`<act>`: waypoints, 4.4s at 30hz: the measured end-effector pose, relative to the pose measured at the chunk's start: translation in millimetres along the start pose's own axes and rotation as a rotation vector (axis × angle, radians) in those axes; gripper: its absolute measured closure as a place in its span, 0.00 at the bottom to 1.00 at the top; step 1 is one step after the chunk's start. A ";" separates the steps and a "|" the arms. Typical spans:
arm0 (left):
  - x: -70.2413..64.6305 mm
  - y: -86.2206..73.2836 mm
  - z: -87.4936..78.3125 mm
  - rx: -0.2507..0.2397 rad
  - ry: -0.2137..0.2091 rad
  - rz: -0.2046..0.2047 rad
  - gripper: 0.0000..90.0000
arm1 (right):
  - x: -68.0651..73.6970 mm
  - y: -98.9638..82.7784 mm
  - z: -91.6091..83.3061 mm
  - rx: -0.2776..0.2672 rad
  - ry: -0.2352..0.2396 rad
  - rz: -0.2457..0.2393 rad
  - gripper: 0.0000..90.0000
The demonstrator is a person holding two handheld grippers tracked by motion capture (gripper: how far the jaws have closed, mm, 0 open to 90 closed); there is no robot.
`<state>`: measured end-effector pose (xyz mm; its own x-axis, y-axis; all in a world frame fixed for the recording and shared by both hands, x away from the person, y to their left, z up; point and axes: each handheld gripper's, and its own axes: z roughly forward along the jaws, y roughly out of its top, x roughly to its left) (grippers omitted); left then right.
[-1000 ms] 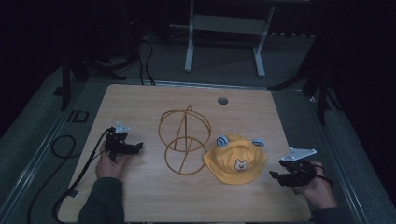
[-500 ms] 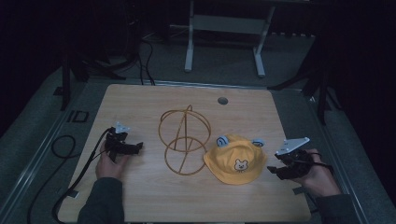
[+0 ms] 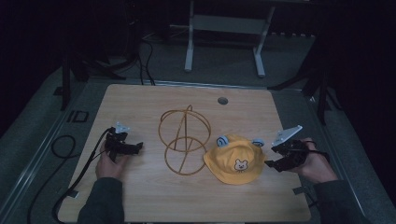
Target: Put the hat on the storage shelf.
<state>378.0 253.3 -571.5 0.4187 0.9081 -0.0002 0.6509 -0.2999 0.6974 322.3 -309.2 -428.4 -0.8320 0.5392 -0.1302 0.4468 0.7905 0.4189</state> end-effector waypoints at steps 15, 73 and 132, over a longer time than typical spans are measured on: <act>0.0 0.0 0.0 0.000 0.000 0.000 0.07 | -13.4 30.8 -6.1 0.030 0.005 -0.029 0.29; 0.0 0.0 0.0 -0.001 0.000 -0.001 0.07 | 0.5 119.4 56.4 0.236 0.182 -0.243 0.81; 0.1 0.1 -0.1 0.002 -0.001 0.000 0.07 | -20.9 127.2 -33.0 0.113 0.205 -0.234 0.84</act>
<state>378.1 253.4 -571.3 0.4191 0.9080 -0.0007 0.6520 -0.3004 0.6962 385.7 -229.5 -342.8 -0.9602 0.2784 -0.0230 0.2596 0.9196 0.2949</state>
